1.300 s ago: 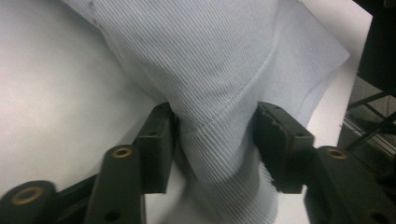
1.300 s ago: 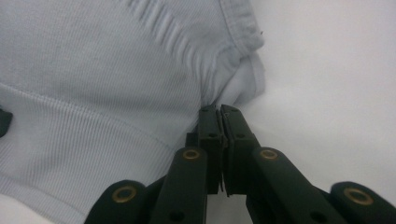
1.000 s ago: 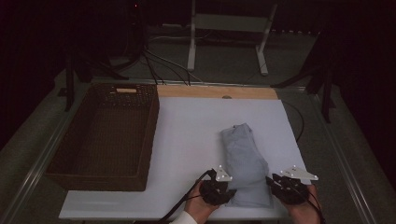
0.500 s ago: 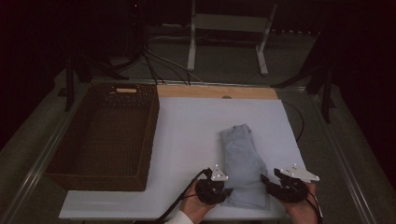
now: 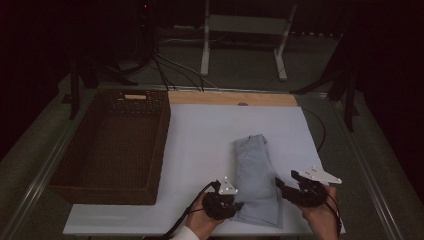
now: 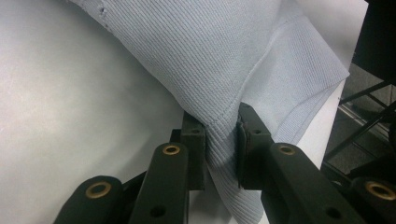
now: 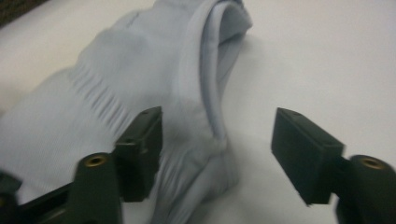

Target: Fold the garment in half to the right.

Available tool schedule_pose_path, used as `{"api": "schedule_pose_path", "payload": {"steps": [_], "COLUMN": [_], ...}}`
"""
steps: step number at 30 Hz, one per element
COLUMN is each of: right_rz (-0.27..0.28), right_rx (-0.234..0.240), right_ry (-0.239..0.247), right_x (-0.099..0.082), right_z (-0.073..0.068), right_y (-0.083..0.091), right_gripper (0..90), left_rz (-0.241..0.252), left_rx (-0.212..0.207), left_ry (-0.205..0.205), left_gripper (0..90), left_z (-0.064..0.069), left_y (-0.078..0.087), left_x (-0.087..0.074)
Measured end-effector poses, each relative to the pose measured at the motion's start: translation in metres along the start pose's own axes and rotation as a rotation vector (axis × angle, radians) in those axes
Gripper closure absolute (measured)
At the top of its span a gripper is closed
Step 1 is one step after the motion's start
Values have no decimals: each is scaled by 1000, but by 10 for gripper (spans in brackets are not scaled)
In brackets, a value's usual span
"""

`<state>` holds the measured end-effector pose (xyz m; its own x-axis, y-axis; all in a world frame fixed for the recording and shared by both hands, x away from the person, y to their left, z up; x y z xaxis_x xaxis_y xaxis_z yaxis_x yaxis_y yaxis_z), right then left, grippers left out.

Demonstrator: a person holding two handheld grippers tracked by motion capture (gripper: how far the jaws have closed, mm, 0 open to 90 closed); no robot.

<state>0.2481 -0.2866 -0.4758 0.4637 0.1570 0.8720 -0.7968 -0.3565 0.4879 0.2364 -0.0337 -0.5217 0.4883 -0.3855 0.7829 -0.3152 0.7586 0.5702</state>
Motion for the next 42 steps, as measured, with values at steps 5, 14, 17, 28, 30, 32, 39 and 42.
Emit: {"api": "schedule_pose_path", "payload": {"steps": [5,14,17,28,30,32,39,42], "right_rz": [9,14,14,5,-9,-31,-98,-110], "right_rx": [6,39,44,68,74,79,117,138], "right_ry": [-15,-49,-52,-73,-80,-86,-120,-116], "right_x": [10,31,36,55,57,57,53,54], "right_z": [1,-1,-2,-7,-8,-8,-11,-14], "right_y": [-7,-29,-36,-58,-65,-72,-91,-94], "right_gripper": [289,244,240,249,274,337,567,712], "left_rz": [3,8,9,11,13,11,13,14], "left_rx": [-2,-5,-7,-9,-9,-9,-13,-14], "left_ry": [5,2,0,1,2,-3,-2,-5], "left_gripper": [774,772,772,771,771,771,770,770], "left_z": [0,1,1,3,3,3,6,8], "left_y": [2,8,9,12,13,14,15,15], "left_x": [-1,-6,-7,-10,-10,-11,-13,-13]}}
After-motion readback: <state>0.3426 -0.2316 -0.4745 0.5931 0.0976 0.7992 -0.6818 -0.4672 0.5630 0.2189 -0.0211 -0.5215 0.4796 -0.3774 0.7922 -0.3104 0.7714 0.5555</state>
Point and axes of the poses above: each handheld gripper's, and its own axes: y roughly backward along the jaws, x roughly out of its top, z roughly to its right, the point moved 2 cm from there along -y, roughly forward along the jaws, and after that the axes turned 9 degrees about z, right-handed, at the moved point
